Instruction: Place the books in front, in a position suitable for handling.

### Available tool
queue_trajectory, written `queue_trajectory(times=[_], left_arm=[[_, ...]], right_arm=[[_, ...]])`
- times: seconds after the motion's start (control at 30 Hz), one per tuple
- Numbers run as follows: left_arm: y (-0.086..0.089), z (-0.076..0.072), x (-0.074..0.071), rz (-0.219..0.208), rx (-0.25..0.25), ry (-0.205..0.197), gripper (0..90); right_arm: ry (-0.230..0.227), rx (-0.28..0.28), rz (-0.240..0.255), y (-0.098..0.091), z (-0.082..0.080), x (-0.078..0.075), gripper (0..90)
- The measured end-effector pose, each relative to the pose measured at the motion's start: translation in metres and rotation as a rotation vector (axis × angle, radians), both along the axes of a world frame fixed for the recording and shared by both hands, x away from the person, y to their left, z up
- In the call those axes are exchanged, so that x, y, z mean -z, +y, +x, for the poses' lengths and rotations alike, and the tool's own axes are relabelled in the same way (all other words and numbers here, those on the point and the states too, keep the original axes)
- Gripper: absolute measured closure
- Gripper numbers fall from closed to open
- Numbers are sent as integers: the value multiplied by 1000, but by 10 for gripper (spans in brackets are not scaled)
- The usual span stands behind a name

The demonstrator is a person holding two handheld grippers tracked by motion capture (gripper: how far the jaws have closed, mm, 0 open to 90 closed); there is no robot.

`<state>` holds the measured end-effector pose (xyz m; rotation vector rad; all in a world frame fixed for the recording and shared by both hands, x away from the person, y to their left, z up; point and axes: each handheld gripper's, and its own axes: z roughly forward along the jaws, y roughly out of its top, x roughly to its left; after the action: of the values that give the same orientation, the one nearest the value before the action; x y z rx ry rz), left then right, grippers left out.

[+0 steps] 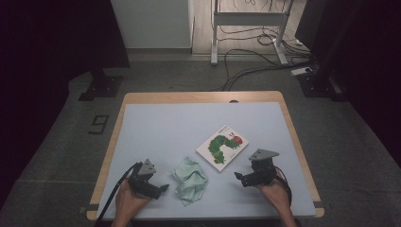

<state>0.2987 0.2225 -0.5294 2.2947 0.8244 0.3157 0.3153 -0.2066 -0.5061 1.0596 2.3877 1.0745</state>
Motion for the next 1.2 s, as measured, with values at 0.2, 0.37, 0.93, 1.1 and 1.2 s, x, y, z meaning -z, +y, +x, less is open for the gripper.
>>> queue_trajectory(times=[0.2, 0.37, 0.93, 1.1, 1.2], left_arm=[[0, 0, 0, 0, 0, 0, 0], [0, 0, 0, 0, -1, 0, 0], [0, 0, 0, 0, -1, 0, 0], [0, 0, 0, 0, -1, 0, 0], [0, 0, 0, 0, -1, 0, 0]], right_arm=[[-14, -87, 18, 18, -4, -8, 0], [-31, -148, 33, 38, -10, -16, 0], [-7, -304, 41, 102, -9, -13, 0], [4, -345, 51, 121, -7, -9, 0], [15, -366, 41, 132, -6, -5, 0]])
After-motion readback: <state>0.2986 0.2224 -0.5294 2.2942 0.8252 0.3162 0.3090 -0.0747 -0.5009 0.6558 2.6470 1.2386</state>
